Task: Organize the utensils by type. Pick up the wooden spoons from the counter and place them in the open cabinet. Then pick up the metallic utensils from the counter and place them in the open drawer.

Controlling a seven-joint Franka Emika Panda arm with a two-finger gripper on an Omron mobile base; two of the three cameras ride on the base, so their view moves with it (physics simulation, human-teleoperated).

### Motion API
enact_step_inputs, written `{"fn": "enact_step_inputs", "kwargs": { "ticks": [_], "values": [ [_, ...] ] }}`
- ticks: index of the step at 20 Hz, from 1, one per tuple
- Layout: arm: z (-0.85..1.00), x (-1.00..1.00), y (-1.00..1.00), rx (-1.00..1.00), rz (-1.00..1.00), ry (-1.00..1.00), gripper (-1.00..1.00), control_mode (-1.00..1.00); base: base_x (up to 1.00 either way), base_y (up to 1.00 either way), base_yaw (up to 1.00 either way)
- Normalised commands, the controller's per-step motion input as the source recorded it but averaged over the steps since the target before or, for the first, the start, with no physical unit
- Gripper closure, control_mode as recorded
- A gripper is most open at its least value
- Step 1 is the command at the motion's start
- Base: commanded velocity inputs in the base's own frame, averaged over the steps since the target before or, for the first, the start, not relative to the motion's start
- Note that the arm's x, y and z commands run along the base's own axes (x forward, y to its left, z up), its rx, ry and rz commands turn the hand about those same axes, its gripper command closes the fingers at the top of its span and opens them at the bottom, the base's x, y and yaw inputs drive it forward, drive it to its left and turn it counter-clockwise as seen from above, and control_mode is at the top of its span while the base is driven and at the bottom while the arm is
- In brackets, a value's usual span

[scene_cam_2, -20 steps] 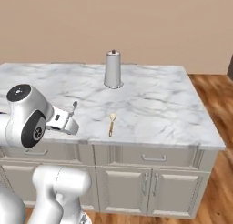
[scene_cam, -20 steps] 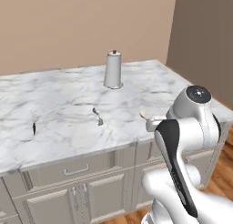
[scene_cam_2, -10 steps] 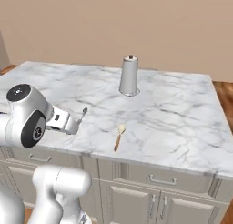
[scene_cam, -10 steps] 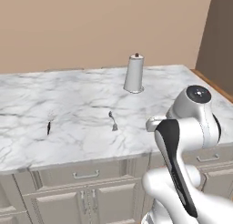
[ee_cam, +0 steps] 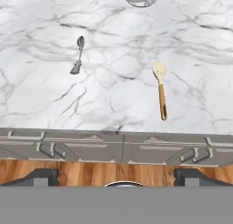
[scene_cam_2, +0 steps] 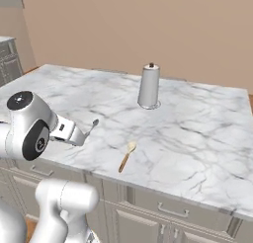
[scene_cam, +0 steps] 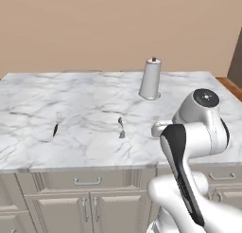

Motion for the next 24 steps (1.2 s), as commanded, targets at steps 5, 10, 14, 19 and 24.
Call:
{"fn": "enact_step_inputs", "kwargs": {
  "ticks": [5, 10, 14, 19, 24],
  "values": [
    [0.00, 0.00, 0.00, 0.00, 0.00, 0.00, -1.00, 1.00, 0.32, -0.42, 0.22],
    [0.00, 0.00, 0.00, 0.00, 0.00, 0.00, -1.00, 1.00, 0.32, -0.30, 0.11],
    [0.00, 0.08, -0.24, 0.04, 0.00, -0.01, -1.00, -1.00, 0.00, 0.00, 0.00],
    [-0.09, 0.00, -0.53, 0.10, -0.02, 0.00, -1.00, -1.00, 0.00, 0.00, 0.00],
    [-0.32, 0.01, -0.34, 0.01, 0.00, 0.00, -1.00, -1.00, 0.00, 0.00, 0.00]
  ]
}}
